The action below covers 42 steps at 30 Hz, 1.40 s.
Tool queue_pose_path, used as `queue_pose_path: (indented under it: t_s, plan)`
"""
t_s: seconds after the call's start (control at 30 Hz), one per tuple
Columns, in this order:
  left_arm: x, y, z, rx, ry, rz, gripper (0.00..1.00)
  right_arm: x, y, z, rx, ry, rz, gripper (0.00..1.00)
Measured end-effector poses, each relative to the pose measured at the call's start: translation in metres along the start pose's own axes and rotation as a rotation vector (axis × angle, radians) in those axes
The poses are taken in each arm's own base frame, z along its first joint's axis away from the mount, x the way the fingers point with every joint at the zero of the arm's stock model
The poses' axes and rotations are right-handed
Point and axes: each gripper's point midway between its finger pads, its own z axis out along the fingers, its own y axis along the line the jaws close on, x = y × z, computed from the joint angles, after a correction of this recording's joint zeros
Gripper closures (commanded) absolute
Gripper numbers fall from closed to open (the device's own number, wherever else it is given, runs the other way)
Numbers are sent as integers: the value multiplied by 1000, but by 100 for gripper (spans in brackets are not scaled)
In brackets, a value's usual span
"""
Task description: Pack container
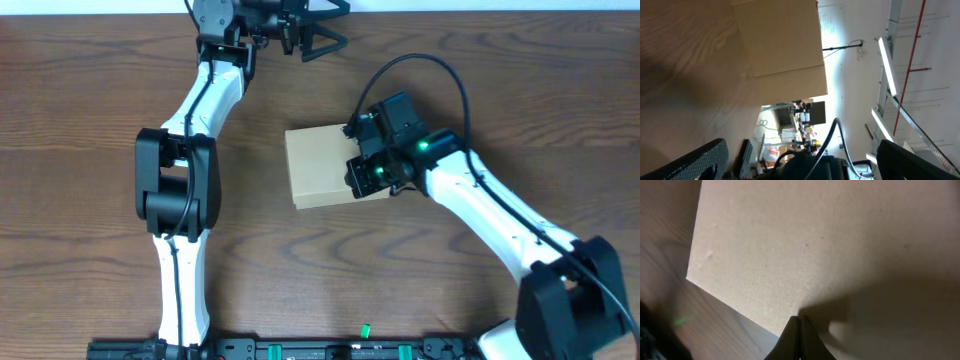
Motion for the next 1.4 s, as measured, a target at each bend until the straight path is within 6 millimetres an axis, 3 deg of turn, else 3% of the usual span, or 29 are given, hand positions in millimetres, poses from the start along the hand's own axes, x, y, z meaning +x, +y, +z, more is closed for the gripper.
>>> queue_pose_path:
  t_s: [0.23,0.27,0.33,0.37,0.4,0.5,0.67,0.87,1.0,1.2,1.27,1.4]
  plan:
    - [-5,0,-12,-4,-24,1,4,-8,5,8,-4,2,-16,98]
    - [-5,0,-14,-5,-26,1,4,-9,5,8,-6,1,-17,91]
    - [-5,0,-14,-5,-28,1,4,-10,8,8,-18,-5,-19,53]
    - [-5,0,-14,-5,-28,1,4,-13,13,7,-37,-18,-32,15]
    - [-5,0,-14,-5,-28,1,4,-15,16,7,-41,-24,-43,1]
    - [-5,0,-14,-5,-27,1,4,-21,24,0,-49,-63,-72,1]
    - [-5,0,-14,-5,-27,1,4,-17,13,-13,29,-94,-75,1]
    - [-5,0,-14,-5,-27,2,4,-23,23,-54,40,-182,-99,1]
    - [-5,-1,-14,-4,-27,17,4,-32,26,-90,63,-241,-95,1]
    - [-6,-3,-21,-6,-40,39,4,-35,-3,-157,142,-383,-58,1]
    - [-9,-3,-31,-9,-58,40,4,-27,-19,-197,196,-462,-39,1]
    - [-13,-3,-45,-14,-85,41,4,2,-38,-247,286,-540,-15,1]
